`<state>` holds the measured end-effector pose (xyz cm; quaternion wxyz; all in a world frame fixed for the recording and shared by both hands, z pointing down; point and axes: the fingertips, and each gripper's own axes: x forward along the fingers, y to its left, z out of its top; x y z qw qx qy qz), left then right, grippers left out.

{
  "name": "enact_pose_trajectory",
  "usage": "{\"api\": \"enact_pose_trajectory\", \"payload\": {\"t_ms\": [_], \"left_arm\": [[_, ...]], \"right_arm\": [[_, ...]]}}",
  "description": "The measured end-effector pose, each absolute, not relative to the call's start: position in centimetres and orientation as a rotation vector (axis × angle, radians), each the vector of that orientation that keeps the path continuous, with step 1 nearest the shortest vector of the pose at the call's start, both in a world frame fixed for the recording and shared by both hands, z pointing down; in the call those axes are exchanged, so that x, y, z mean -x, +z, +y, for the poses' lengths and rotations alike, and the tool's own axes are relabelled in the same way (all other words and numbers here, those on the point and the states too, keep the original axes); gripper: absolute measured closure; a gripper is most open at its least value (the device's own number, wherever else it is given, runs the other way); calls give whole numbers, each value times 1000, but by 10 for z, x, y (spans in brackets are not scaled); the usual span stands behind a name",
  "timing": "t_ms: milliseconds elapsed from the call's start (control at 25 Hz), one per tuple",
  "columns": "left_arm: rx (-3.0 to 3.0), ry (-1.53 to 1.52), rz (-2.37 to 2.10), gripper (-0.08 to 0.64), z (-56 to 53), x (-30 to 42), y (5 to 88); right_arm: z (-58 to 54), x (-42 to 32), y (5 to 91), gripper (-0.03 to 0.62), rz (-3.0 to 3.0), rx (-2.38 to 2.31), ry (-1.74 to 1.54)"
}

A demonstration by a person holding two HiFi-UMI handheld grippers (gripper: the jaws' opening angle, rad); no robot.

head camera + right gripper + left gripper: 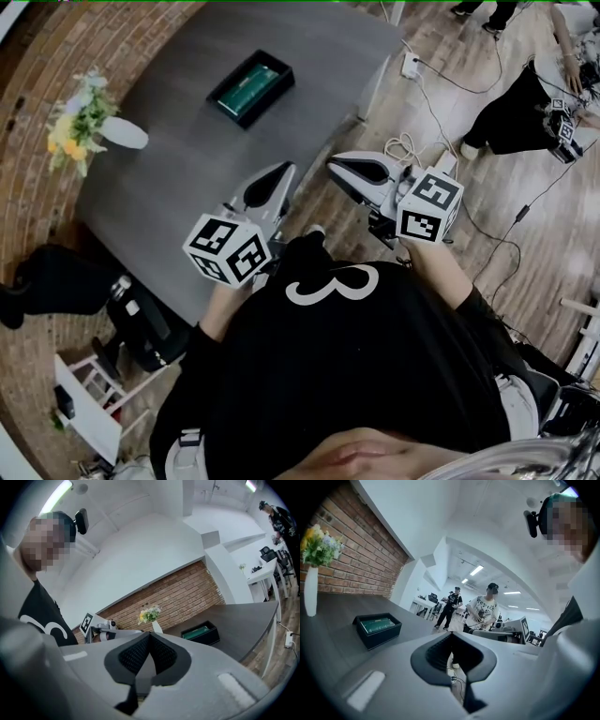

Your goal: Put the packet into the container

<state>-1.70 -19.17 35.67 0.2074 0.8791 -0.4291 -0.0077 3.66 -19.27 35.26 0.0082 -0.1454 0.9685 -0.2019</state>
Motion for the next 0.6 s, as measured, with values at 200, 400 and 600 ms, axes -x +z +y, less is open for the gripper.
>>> {"api": "enact_pose_trajectory", "payload": {"t_ms": [200,400,600], "left_arm": [[-2464,-26,-1213,548,-188,14,351],[-2471,-57,-1214,548,-184,13,345],[-2490,-36,-1226,548,-180,8,344]], "right_arm": [[-187,-40,350,591,3029,453,-622],[-183,-43,346,591,3024,457,-599],[-179,-51,344,591,3009,478,-584]]}}
